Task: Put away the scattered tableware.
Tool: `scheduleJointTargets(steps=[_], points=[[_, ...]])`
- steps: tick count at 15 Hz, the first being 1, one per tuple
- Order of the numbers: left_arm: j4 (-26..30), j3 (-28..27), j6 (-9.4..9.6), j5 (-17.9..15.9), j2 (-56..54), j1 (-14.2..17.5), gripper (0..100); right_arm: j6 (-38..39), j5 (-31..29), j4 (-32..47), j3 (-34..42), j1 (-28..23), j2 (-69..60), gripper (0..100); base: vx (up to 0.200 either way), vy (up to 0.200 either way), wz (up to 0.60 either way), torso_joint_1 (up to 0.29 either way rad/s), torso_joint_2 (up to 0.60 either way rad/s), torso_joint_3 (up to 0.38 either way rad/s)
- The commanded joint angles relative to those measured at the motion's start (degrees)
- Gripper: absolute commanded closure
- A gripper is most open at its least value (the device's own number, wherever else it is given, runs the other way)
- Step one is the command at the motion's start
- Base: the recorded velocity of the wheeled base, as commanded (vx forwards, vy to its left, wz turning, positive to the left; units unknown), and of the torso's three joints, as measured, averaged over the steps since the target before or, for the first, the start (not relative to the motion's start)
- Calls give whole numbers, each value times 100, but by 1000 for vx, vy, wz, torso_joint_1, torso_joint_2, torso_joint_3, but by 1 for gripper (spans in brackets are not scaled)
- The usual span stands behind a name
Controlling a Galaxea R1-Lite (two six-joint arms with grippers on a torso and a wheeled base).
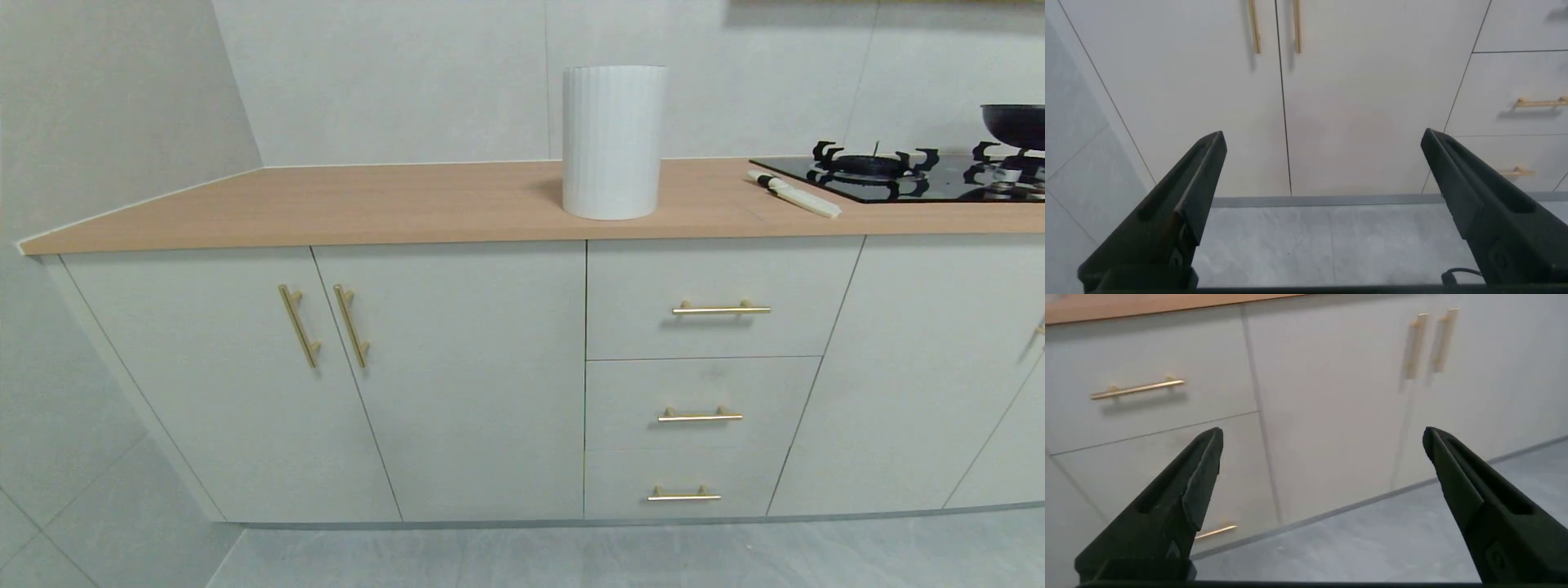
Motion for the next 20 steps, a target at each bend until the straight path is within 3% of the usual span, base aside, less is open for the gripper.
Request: scheduleJointTargets(steps=[1,4,6,10,15,20], points=[[0,0,0,0,0,1,0,-171,91,763,65,-144,-1446,0,0,0,0,0,0,0],[0,0,0,0,9,1,0,-162,311,903,302,-346,-1824,0,0,0,0,0,0,0],[0,0,0,0,9,1,0,-47,399,587,706,-346,-1824,0,0,0,0,0,0,0],[0,0,0,0,9,1,0,-12,1172,-679,2033,-346,-1824,0,0,0,0,0,0,0],[0,0,0,0,0,1,0,23,1928,-28,2033,-346,-1824,0,0,0,0,0,0,0],[0,0,0,-9,9,1,0,49,2033,95,2033,-346,-1824,0,0,0,0,0,0,0]])
